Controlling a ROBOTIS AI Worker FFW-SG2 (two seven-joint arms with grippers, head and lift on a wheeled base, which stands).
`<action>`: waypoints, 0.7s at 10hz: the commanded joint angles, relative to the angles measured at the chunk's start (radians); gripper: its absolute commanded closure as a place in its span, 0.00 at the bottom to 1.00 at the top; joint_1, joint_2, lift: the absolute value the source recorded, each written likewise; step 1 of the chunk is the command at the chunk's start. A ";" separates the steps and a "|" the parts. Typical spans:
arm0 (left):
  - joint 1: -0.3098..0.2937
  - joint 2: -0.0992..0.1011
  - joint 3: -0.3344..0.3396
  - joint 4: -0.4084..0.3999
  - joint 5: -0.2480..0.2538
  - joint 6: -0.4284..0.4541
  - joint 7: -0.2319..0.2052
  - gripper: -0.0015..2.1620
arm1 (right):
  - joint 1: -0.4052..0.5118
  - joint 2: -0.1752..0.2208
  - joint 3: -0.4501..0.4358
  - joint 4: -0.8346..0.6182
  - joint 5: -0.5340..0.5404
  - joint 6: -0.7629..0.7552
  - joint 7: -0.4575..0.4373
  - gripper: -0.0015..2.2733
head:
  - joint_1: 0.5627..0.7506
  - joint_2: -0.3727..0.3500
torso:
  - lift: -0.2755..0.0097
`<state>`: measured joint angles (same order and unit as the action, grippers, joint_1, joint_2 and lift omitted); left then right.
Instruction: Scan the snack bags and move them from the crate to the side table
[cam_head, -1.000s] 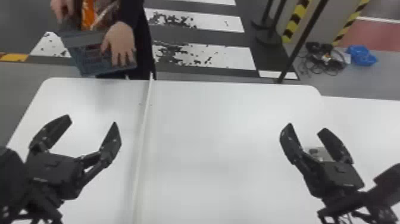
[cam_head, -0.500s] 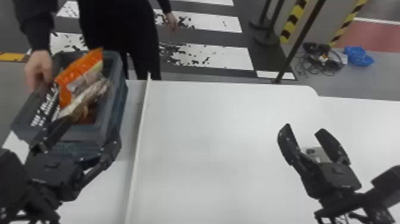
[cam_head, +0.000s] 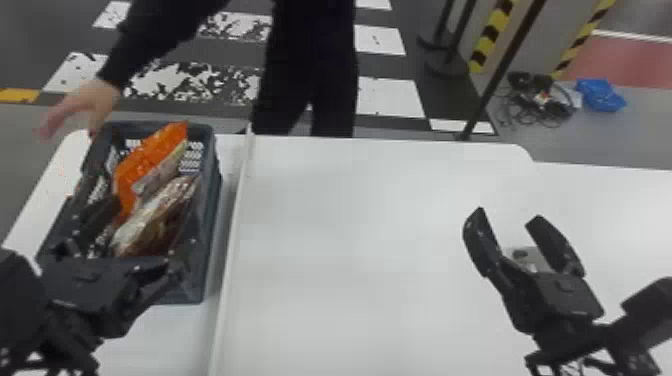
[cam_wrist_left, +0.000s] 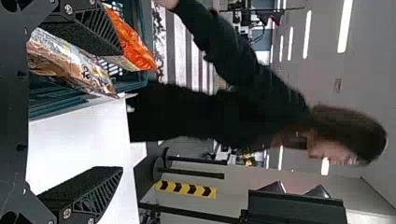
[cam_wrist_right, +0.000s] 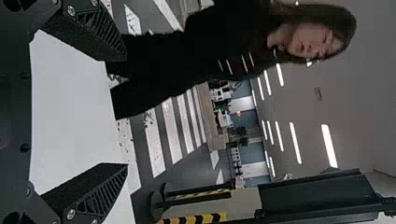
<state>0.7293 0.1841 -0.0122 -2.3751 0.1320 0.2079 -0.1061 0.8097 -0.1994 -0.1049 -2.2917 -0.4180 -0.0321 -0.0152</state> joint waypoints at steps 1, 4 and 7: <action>-0.013 0.000 0.003 0.013 0.003 0.000 -0.006 0.06 | -0.001 0.000 0.001 0.000 0.001 0.004 -0.003 0.05 | 0.70 0.33 | 0.66; -0.108 0.000 0.018 0.085 0.024 0.009 0.008 0.06 | -0.004 -0.005 -0.001 0.000 0.001 0.013 -0.003 0.05 | 0.70 0.34 | 0.66; -0.217 -0.011 0.031 0.189 0.028 0.003 0.054 0.06 | -0.043 -0.034 0.007 0.012 -0.010 0.068 -0.003 0.05 | 0.70 0.42 | 0.66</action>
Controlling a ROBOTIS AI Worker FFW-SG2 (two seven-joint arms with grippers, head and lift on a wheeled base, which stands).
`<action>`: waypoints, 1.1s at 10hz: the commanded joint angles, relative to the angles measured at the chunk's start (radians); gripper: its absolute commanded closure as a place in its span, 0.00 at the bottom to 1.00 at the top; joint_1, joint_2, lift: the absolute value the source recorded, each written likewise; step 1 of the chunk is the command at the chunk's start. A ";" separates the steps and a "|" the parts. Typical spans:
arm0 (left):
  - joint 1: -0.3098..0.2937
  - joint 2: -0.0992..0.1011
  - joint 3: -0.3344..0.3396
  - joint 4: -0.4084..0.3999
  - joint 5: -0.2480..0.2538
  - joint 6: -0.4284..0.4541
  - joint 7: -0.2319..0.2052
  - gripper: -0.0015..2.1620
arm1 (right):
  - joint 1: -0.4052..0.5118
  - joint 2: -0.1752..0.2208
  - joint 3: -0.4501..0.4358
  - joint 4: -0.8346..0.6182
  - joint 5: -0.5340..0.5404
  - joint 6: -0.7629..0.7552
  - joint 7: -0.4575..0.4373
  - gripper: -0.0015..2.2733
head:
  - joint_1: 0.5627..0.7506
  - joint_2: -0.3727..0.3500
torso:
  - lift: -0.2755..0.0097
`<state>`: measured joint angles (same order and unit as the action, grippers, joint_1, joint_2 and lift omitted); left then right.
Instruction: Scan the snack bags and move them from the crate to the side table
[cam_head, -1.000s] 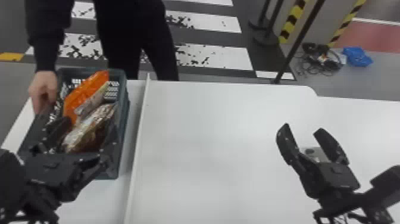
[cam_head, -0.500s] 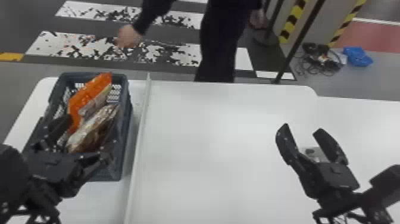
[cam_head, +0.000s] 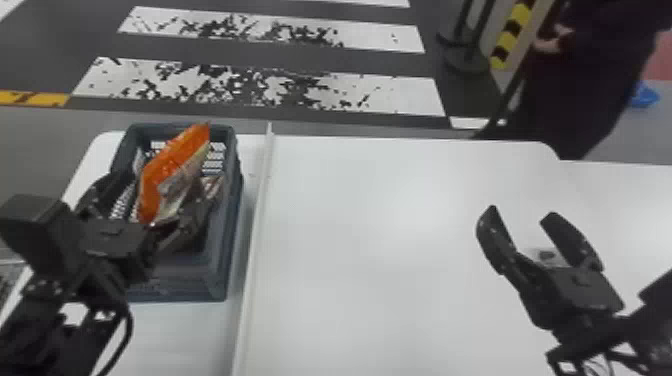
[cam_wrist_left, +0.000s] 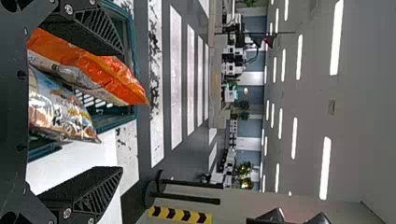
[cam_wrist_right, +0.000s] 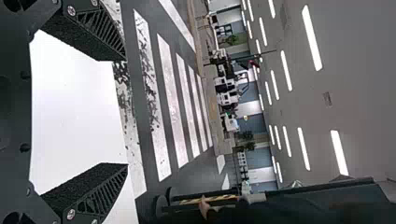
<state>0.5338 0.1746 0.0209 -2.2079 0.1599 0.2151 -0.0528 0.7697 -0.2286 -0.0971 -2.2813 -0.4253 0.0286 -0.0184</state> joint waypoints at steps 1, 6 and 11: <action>-0.064 -0.001 -0.015 0.068 -0.003 -0.004 0.018 0.06 | -0.009 -0.015 -0.003 0.013 -0.003 0.014 0.000 0.05 | 0.70 0.44 | 0.66; -0.159 0.000 -0.002 0.180 0.010 0.011 0.067 0.06 | -0.058 -0.034 0.005 0.077 -0.015 0.026 -0.002 0.05 | 0.70 0.47 | 0.66; -0.238 -0.004 -0.007 0.277 0.012 0.073 0.071 0.19 | -0.069 -0.049 0.004 0.098 -0.032 0.023 -0.002 0.05 | 0.70 0.49 | 0.66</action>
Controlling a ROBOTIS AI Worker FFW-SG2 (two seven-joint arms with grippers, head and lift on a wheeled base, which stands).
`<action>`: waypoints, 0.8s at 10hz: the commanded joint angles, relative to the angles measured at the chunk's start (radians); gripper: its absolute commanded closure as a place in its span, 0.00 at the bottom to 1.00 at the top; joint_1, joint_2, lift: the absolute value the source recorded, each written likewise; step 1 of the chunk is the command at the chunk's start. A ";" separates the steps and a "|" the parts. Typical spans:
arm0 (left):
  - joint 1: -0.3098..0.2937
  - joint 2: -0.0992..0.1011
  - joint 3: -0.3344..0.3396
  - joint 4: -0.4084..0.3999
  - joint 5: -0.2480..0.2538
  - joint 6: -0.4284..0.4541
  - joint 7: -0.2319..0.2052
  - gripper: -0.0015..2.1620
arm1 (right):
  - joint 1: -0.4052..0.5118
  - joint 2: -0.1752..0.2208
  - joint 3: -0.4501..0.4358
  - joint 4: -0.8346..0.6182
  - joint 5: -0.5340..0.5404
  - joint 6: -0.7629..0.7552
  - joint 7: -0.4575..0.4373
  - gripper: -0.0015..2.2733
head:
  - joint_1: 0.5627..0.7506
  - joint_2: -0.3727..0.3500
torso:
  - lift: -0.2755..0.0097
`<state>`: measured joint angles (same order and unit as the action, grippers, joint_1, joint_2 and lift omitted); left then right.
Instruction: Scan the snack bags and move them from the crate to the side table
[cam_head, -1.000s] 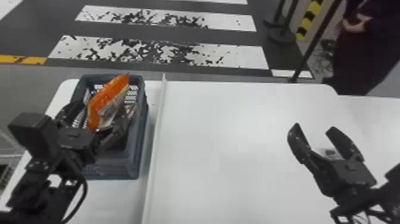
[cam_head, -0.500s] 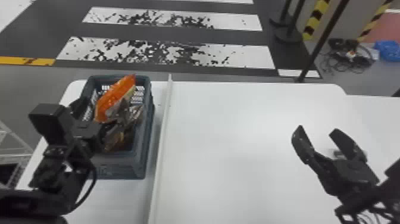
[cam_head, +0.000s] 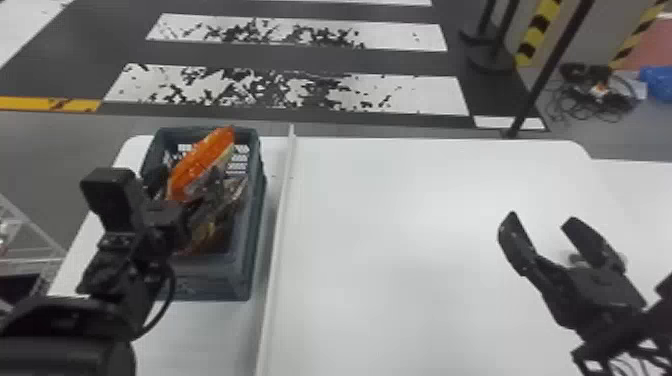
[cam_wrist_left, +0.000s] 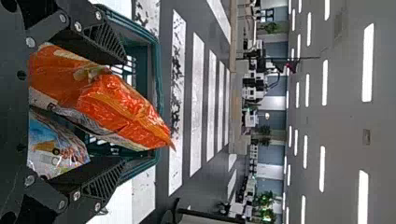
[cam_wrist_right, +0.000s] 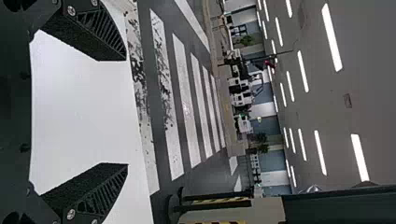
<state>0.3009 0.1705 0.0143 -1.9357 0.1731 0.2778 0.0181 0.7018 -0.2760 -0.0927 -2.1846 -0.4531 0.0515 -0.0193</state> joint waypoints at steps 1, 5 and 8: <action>-0.005 0.000 0.000 0.004 0.000 0.019 0.000 0.39 | -0.001 -0.003 -0.002 0.003 -0.009 -0.003 -0.005 0.05 | 0.70 0.49 | 0.66; 0.024 0.001 0.012 -0.034 0.020 0.053 0.045 0.97 | 0.008 -0.008 -0.004 -0.007 -0.018 -0.003 -0.007 0.05 | 0.70 0.50 | 0.66; 0.060 0.001 0.012 -0.114 0.011 0.041 0.085 0.97 | 0.028 -0.008 -0.009 -0.029 -0.019 -0.012 -0.008 0.05 | 0.70 0.51 | 0.66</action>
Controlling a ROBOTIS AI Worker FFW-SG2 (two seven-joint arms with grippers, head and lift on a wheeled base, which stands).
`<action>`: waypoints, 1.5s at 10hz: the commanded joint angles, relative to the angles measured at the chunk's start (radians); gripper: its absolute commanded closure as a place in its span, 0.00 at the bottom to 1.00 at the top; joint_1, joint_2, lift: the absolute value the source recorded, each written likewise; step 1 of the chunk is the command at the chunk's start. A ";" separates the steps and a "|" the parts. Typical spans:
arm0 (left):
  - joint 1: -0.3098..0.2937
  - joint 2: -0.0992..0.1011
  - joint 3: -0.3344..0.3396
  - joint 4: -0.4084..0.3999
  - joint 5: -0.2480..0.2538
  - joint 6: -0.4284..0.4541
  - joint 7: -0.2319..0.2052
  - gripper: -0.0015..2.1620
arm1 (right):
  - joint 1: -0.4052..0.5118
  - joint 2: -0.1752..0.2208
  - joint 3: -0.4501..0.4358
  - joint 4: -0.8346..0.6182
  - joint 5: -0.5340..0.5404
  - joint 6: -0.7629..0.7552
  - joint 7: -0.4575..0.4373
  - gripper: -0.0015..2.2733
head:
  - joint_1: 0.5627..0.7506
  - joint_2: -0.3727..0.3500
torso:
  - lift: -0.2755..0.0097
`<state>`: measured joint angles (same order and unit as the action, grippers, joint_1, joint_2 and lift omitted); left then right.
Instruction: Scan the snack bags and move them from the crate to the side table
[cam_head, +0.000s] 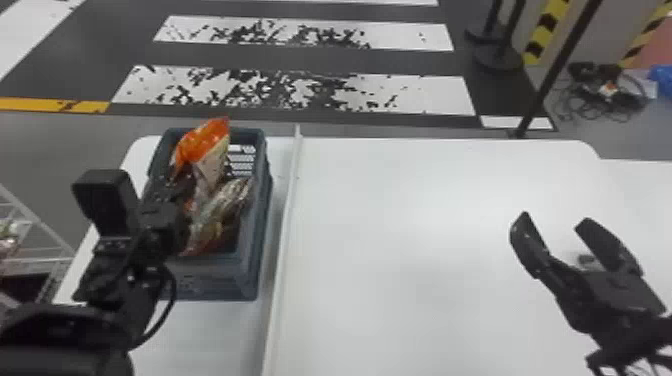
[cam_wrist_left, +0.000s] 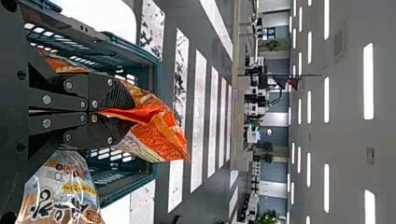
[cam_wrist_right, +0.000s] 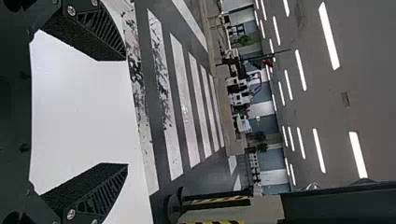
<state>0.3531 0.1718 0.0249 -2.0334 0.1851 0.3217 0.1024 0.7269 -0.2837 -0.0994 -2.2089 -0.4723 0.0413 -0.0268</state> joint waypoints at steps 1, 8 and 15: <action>0.026 -0.002 -0.002 -0.059 -0.007 -0.006 0.011 0.97 | 0.009 -0.002 -0.008 -0.012 -0.014 -0.008 -0.002 0.05 | 0.70 0.51 | 0.66; 0.185 0.012 -0.063 -0.456 -0.055 -0.037 0.051 0.97 | 0.013 -0.002 -0.042 -0.015 -0.026 -0.091 -0.044 0.05 | 0.70 0.39 | 0.66; 0.202 0.005 -0.168 -0.522 0.025 0.083 -0.046 0.97 | 0.019 0.000 -0.045 -0.015 -0.026 -0.146 -0.070 0.05 | 0.70 0.22 | 0.66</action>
<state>0.5544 0.1797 -0.1360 -2.5555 0.1744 0.3906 0.0603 0.7467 -0.2838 -0.1442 -2.2256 -0.4985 -0.0936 -0.0928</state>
